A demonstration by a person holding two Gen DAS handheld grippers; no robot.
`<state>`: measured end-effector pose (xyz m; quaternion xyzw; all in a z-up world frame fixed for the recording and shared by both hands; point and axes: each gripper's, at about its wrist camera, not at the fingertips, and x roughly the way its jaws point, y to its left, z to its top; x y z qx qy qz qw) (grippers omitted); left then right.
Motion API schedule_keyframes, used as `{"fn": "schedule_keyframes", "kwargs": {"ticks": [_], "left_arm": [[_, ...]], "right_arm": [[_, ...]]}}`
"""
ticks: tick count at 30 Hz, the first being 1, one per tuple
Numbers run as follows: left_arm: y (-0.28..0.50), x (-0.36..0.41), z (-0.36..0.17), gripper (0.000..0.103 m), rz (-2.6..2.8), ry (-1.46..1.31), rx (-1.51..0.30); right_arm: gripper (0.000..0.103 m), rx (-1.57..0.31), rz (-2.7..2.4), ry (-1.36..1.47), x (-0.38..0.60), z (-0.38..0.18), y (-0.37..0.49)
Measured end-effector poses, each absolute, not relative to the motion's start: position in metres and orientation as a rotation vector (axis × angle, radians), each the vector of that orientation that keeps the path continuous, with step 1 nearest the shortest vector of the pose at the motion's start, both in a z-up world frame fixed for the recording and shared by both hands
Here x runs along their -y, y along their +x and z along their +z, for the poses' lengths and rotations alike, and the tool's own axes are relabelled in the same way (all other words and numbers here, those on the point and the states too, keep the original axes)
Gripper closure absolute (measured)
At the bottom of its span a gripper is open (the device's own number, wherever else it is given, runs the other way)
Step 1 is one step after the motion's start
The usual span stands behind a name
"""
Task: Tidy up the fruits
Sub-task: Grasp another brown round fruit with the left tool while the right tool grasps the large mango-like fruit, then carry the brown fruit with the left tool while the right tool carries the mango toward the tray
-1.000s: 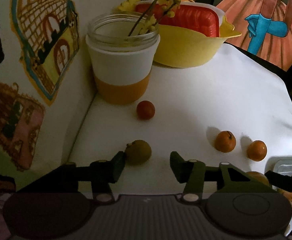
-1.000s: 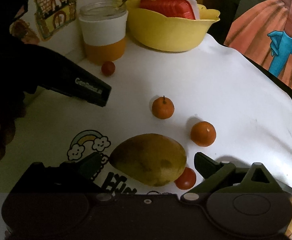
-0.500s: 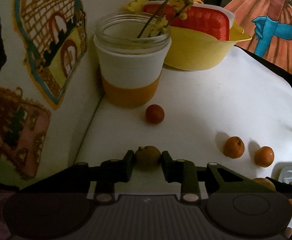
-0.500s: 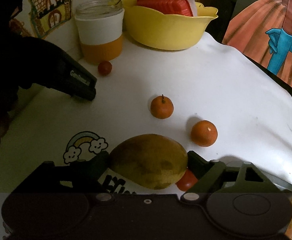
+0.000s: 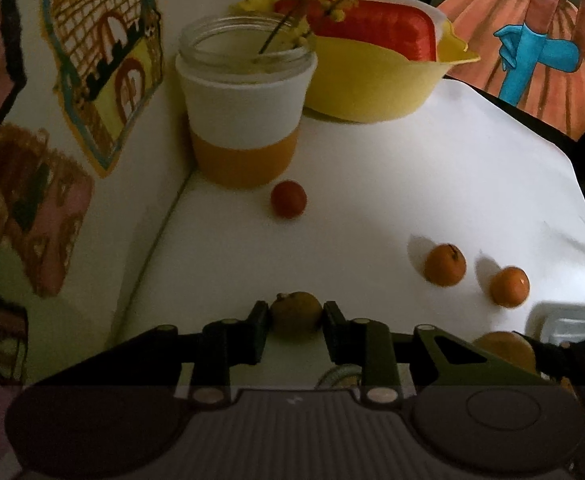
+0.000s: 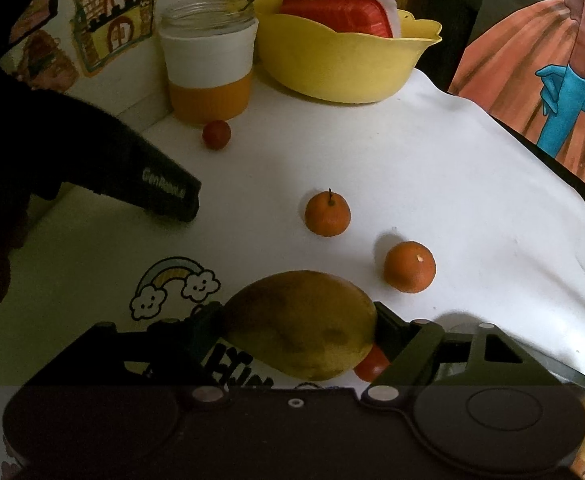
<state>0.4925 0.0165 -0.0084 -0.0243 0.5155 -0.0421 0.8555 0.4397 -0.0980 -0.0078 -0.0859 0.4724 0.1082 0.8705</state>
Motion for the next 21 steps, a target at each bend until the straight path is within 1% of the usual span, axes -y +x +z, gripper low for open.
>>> {"fn": "schedule_keyframes", "kwargs": {"ticks": [21], "left_arm": [[0.440, -0.023, -0.004, 0.071, -0.072, -0.083, -1.131]], "right_arm": [[0.024, -0.967, 0.269, -0.147, 0.105, 0.007, 0.401]]}}
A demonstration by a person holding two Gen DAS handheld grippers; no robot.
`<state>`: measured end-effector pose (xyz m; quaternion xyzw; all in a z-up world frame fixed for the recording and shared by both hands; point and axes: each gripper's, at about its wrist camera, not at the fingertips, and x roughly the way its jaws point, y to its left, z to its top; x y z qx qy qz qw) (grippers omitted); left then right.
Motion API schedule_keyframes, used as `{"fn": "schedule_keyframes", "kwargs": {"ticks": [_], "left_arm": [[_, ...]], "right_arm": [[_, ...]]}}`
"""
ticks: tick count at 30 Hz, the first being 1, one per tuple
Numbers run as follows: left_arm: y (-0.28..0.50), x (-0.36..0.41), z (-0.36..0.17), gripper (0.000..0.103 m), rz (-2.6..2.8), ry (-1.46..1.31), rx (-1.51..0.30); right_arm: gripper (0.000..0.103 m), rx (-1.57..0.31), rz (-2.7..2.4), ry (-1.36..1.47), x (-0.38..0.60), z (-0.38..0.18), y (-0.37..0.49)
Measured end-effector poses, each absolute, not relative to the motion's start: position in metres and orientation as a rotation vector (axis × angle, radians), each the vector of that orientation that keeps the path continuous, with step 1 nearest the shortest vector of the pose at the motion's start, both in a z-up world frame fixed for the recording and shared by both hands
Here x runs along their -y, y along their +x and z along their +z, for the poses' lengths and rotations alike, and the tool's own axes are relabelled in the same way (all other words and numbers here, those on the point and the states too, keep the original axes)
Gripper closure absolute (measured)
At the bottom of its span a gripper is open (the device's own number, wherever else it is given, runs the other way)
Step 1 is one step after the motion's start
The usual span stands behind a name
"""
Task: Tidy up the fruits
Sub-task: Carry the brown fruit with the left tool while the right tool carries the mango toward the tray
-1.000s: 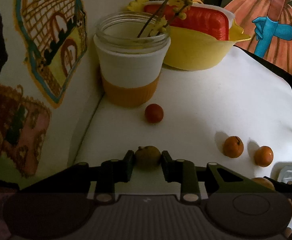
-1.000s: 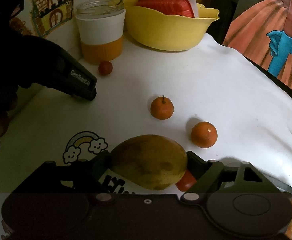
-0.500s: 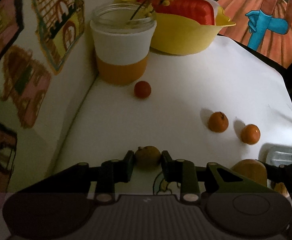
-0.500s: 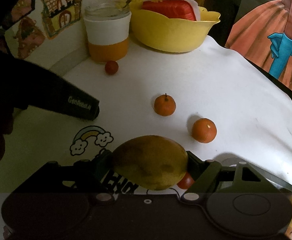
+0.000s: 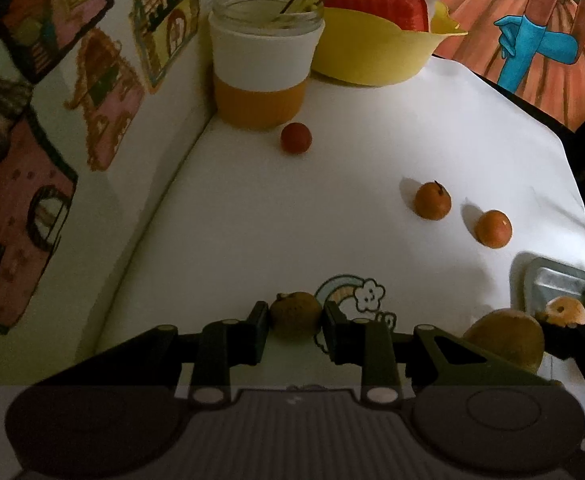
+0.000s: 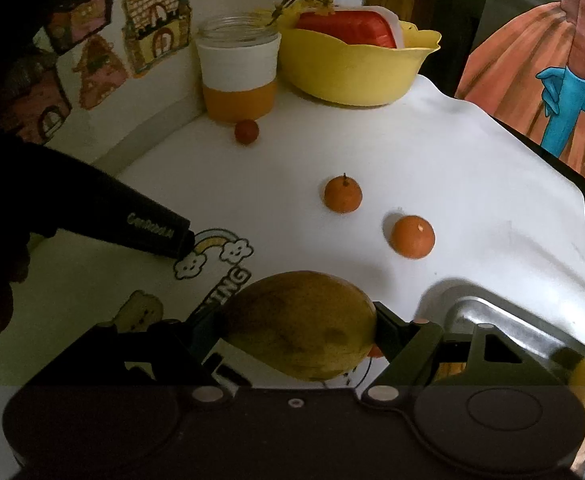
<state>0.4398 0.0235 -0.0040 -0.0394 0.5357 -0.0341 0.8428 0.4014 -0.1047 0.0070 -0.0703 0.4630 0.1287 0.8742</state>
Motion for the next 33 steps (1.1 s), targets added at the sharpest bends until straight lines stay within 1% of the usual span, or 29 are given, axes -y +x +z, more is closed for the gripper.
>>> {"fn": "schedule_keyframes", "kwargs": {"ticks": [16, 33], "left_arm": [[0.406, -0.006, 0.003, 0.071, -0.115, -0.056, -1.132], [0.357, 0.060, 0.012, 0.071, -0.296, 0.019, -1.158]], "right_arm": [[0.024, -0.955, 0.261, -0.091, 0.134, 0.033, 0.325], [0.024, -0.994, 0.114, -0.029, 0.185, 0.044, 0.261]]}}
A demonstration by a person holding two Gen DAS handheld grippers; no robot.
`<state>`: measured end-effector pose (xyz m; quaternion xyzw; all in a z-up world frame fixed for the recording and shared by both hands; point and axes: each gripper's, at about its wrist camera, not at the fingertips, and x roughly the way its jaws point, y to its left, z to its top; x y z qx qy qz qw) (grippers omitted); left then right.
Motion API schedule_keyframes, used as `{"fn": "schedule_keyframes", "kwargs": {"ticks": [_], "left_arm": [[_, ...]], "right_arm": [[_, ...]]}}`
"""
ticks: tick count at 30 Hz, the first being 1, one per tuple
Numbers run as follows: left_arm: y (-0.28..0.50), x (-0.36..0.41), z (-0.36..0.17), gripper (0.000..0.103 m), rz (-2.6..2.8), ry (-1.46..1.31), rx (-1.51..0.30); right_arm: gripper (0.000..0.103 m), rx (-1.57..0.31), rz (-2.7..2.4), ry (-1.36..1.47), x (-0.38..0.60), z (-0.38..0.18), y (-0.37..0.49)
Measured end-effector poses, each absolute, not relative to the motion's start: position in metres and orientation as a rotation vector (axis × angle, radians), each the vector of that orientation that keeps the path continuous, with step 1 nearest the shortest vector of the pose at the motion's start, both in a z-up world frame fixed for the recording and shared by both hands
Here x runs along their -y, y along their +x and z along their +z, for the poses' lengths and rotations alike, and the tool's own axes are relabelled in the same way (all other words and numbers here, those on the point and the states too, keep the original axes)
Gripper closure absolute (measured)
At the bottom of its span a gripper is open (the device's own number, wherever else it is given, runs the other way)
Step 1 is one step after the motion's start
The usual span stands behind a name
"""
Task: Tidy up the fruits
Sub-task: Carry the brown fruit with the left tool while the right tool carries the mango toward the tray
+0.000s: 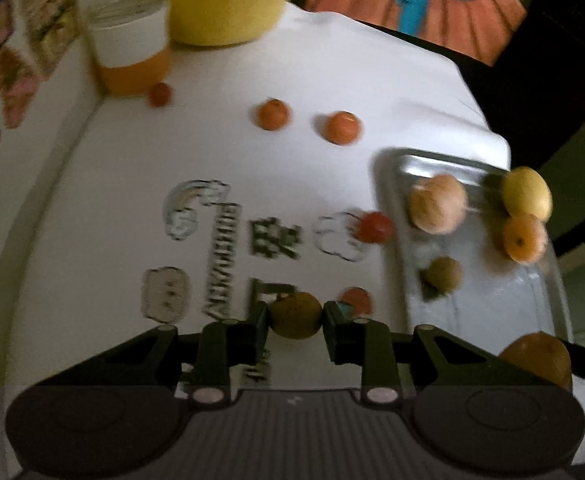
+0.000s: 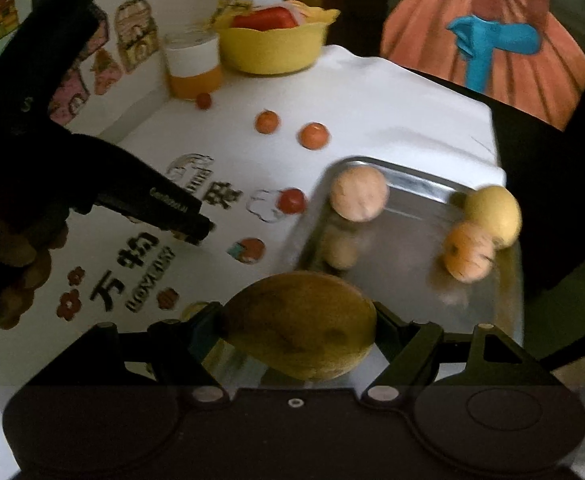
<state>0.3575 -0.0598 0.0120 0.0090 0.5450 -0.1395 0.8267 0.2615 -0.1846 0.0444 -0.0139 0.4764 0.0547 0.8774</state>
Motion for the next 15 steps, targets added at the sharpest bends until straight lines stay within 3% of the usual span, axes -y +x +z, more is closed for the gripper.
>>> {"fn": "schedule_keyframes", "kwargs": {"ticks": [15], "left_arm": [[0.337, 0.136, 0.011, 0.071, -0.473, 0.109, -1.158]], "right_arm": [[0.024, -1.023, -0.027, -0.001, 0.236, 0.034, 0.234]]}}
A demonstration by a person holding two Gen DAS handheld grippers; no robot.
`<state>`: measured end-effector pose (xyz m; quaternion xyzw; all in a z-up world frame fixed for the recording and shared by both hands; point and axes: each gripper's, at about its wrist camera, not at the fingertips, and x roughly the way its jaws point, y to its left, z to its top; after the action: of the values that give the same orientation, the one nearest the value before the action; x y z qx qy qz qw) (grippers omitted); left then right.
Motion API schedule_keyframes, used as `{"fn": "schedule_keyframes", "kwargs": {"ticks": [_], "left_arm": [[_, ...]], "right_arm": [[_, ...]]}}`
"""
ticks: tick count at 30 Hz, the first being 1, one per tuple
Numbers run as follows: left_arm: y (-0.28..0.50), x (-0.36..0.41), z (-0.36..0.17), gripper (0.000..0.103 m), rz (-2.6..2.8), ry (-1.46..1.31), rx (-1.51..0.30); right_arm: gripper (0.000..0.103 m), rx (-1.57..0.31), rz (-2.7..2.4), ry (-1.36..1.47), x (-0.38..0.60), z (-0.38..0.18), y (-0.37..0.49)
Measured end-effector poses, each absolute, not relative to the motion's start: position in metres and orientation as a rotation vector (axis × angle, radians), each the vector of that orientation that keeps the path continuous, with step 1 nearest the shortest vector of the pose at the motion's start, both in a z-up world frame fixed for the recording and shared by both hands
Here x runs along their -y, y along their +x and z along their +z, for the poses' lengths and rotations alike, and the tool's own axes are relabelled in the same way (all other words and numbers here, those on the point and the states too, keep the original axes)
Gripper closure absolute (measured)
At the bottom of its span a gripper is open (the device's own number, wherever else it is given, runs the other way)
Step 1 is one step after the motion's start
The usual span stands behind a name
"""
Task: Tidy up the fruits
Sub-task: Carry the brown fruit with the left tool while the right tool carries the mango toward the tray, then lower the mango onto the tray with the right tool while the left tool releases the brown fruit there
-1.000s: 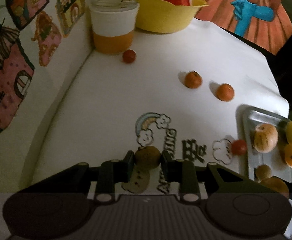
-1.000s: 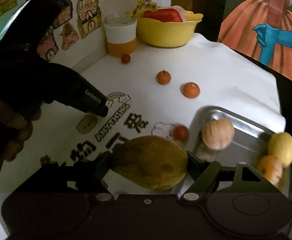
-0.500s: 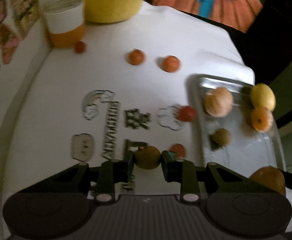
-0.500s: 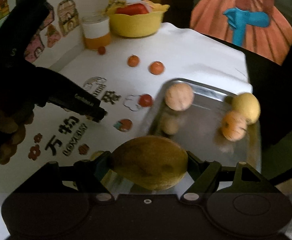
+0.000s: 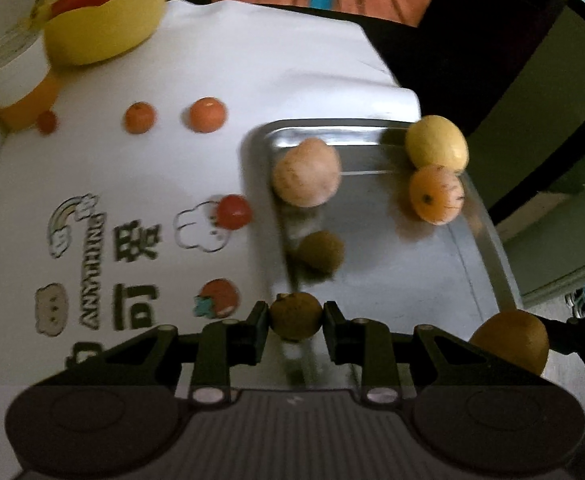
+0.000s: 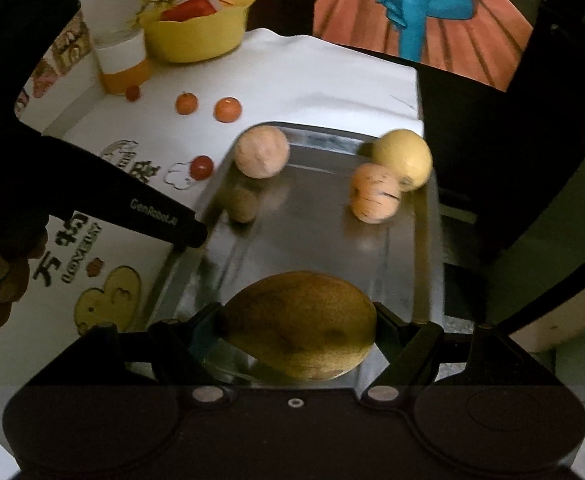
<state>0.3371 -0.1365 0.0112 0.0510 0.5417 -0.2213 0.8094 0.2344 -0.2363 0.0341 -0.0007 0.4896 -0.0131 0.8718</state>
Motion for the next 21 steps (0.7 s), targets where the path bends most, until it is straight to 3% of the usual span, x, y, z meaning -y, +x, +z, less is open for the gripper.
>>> {"fn": "schedule_keyframes", "kwargs": {"ticks": [21], "left_arm": [[0.348, 0.164, 0.005, 0.071, -0.493, 0.120, -1.173]], "right_arm": [[0.024, -1.023, -0.059, -0.017, 0.262, 0.019, 0.253]]}}
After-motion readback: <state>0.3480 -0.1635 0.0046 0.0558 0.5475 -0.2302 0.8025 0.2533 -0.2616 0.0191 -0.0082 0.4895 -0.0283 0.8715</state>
